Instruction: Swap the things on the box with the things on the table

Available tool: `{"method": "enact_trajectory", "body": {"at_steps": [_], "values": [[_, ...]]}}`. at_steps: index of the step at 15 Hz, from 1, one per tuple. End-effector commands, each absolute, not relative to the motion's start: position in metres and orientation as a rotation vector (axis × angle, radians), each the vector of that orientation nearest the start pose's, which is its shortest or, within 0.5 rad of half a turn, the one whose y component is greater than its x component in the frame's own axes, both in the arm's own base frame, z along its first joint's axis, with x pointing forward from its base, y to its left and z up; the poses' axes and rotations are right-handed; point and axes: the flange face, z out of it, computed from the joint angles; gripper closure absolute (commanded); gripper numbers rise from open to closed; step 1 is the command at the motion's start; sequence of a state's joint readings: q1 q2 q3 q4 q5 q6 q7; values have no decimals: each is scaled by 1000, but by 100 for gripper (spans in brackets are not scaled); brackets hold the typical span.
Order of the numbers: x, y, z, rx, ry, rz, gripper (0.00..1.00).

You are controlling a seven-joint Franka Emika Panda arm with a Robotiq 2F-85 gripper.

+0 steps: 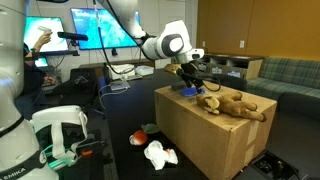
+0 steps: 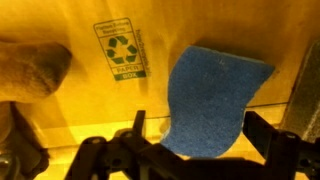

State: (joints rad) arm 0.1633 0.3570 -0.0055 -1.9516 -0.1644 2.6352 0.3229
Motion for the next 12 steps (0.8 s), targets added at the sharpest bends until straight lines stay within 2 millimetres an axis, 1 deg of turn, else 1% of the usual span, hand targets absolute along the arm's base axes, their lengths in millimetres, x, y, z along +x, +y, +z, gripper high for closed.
{"method": "enact_trajectory", "body": {"at_steps": [1, 2, 3, 4, 5, 7, 8, 9, 12], "values": [[630, 108, 328, -3094, -7, -530, 5], [629, 109, 327, -3093, -20, -521, 19], [627, 111, 324, -3088, -38, -507, 28], [625, 113, 322, -3082, -56, -493, 28], [623, 115, 319, -3080, -67, -476, 39], [623, 117, 319, -3070, -80, -466, 56], [622, 117, 320, -3070, -89, -466, 61], [622, 117, 323, -3070, -100, -465, 61], [617, 118, 336, -3082, -171, -485, 71]]}}
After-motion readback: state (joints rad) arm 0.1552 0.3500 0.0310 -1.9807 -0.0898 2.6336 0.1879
